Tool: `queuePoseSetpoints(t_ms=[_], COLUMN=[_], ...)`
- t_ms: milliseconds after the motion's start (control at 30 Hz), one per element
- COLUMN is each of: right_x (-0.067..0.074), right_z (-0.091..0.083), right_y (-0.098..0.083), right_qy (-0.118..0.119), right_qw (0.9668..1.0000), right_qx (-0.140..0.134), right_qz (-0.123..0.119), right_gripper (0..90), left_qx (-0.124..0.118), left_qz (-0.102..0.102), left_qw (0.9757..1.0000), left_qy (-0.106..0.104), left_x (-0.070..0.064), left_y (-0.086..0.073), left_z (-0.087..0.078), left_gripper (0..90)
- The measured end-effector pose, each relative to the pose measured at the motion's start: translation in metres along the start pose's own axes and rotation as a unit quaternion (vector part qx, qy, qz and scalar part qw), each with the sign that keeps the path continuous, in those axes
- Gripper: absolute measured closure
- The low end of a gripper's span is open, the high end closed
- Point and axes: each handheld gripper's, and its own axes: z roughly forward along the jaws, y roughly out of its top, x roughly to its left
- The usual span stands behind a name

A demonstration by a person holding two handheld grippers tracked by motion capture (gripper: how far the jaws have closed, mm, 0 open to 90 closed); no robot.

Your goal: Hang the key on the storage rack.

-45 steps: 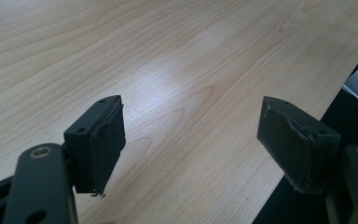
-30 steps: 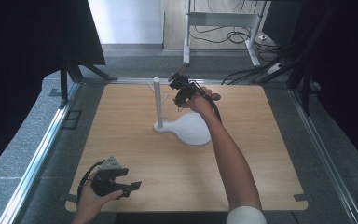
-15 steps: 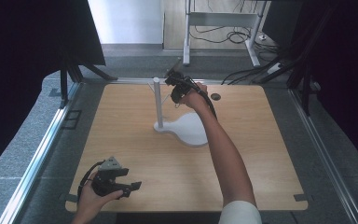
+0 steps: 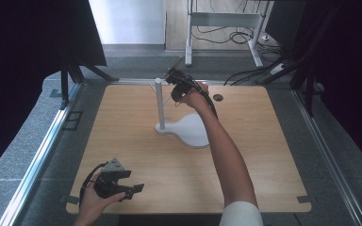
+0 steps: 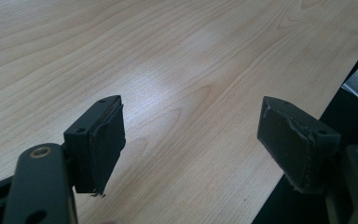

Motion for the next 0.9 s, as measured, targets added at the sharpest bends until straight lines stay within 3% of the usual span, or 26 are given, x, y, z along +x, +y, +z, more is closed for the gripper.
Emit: queuePoseSetpoints(t_ms=[733,900], right_x=[0.012,0.02], right_z=[0.0,0.001], right_y=[0.002,-0.001], right_qy=[0.004,0.012], right_qw=[0.9999,0.9997], right_qx=[0.0,-0.003], right_qz=[-0.015,-0.021], right_gripper=[84.4,77.2], left_qx=[0.003,0.004], left_qz=[0.001,0.002], left_qw=[1.0,1.0], left_qy=[0.0,0.0], left_x=[-0.001,-0.001], left_y=[0.0,0.0], left_z=[0.002,0.003], left_gripper=[23.7,23.7])
